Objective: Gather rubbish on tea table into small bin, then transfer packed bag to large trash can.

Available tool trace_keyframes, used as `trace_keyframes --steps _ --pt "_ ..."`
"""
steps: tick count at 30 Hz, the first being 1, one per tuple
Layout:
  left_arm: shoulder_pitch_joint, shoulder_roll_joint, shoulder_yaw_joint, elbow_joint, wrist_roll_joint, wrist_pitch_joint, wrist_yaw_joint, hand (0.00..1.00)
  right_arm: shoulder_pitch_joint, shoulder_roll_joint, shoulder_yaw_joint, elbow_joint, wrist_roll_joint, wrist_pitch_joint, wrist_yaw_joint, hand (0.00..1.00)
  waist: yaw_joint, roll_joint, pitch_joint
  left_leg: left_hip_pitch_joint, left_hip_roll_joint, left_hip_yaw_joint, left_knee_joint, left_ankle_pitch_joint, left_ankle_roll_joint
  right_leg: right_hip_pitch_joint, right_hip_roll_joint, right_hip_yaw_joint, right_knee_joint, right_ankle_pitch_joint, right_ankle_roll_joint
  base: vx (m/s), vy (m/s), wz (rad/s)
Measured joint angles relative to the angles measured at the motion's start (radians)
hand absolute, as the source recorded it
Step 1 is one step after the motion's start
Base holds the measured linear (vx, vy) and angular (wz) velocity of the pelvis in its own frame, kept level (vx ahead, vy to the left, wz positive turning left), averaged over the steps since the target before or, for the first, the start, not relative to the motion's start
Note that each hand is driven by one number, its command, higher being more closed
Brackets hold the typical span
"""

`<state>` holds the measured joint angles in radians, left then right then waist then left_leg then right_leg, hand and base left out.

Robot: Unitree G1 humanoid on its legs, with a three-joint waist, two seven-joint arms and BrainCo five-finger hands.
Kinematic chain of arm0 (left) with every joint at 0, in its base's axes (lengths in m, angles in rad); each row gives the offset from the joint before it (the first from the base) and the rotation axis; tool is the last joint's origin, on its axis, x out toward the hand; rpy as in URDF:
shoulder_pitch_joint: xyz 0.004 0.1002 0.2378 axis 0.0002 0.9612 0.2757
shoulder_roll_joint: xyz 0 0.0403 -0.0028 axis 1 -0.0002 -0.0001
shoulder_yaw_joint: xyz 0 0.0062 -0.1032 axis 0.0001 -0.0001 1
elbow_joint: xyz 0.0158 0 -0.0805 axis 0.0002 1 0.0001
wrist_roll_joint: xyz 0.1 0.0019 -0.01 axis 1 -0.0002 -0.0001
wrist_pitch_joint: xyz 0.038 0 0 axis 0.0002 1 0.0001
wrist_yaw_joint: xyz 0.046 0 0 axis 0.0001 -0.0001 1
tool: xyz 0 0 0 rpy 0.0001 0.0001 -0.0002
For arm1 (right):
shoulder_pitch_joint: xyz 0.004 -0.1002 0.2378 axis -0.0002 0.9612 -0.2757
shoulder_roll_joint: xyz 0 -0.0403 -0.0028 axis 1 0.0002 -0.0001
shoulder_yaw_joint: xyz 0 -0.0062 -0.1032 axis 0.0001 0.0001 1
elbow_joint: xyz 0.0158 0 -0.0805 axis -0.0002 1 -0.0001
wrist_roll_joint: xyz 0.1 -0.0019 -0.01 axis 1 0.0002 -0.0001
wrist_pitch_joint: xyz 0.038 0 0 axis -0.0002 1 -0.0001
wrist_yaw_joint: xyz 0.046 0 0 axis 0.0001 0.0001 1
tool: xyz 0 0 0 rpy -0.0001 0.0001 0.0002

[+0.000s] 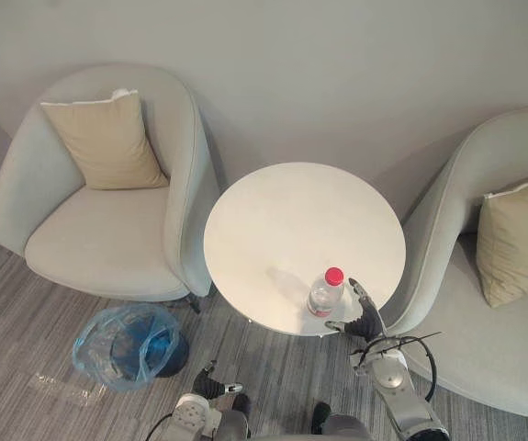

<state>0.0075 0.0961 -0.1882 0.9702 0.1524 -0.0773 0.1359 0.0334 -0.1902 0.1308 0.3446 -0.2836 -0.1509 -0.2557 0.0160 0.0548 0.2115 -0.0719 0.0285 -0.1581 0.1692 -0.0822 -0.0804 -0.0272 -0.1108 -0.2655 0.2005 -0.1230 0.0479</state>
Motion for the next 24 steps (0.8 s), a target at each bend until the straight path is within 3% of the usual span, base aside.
trace_keyframes --steps 3,4,9,13,24 --pt "-0.001 -0.001 0.001 -0.021 -0.027 -0.003 0.017 0.00 -0.040 0.027 0.000 0.001 0.012 0.004 -0.027 0.00 0.010 0.001 0.022 -0.042 -0.004 -0.003 0.037 -0.008 -0.006 -0.058 -0.018 0.000 0.079 -0.031 -0.002 -0.09 0.003 0.07" --pt "-0.002 -0.001 0.003 -0.030 -0.039 -0.003 0.018 0.00 -0.047 0.043 -0.001 0.001 0.016 0.006 -0.036 1.00 0.019 0.001 0.023 -0.066 -0.006 -0.003 0.053 -0.012 -0.008 -0.087 -0.025 0.001 0.107 -0.042 -0.003 -0.10 -0.010 0.03" --pt "-0.004 -0.007 0.011 -0.063 -0.062 -0.003 0.020 0.00 -0.074 0.061 0.029 -0.002 0.037 0.017 -0.048 1.00 0.043 -0.010 0.043 -0.109 -0.019 -0.009 0.092 -0.025 -0.005 -0.148 -0.053 -0.005 0.196 -0.093 -0.004 -0.06 -0.020 0.08" --pt "-0.004 -0.007 0.015 -0.075 -0.068 -0.003 0.020 0.00 -0.075 0.069 0.031 -0.015 0.059 0.026 -0.052 1.00 0.045 -0.015 0.045 -0.121 -0.026 -0.021 0.099 -0.032 -0.005 -0.153 -0.067 -0.030 0.217 -0.109 -0.010 0.02 -0.017 0.12" --pt "-0.004 -0.005 0.015 -0.071 -0.065 -0.001 0.020 0.00 -0.047 0.079 0.029 -0.031 0.067 0.033 -0.045 1.00 0.045 -0.019 0.044 -0.082 -0.019 -0.016 0.080 -0.031 -0.008 -0.090 -0.057 -0.048 0.163 -0.106 -0.004 0.05 -0.004 0.05"
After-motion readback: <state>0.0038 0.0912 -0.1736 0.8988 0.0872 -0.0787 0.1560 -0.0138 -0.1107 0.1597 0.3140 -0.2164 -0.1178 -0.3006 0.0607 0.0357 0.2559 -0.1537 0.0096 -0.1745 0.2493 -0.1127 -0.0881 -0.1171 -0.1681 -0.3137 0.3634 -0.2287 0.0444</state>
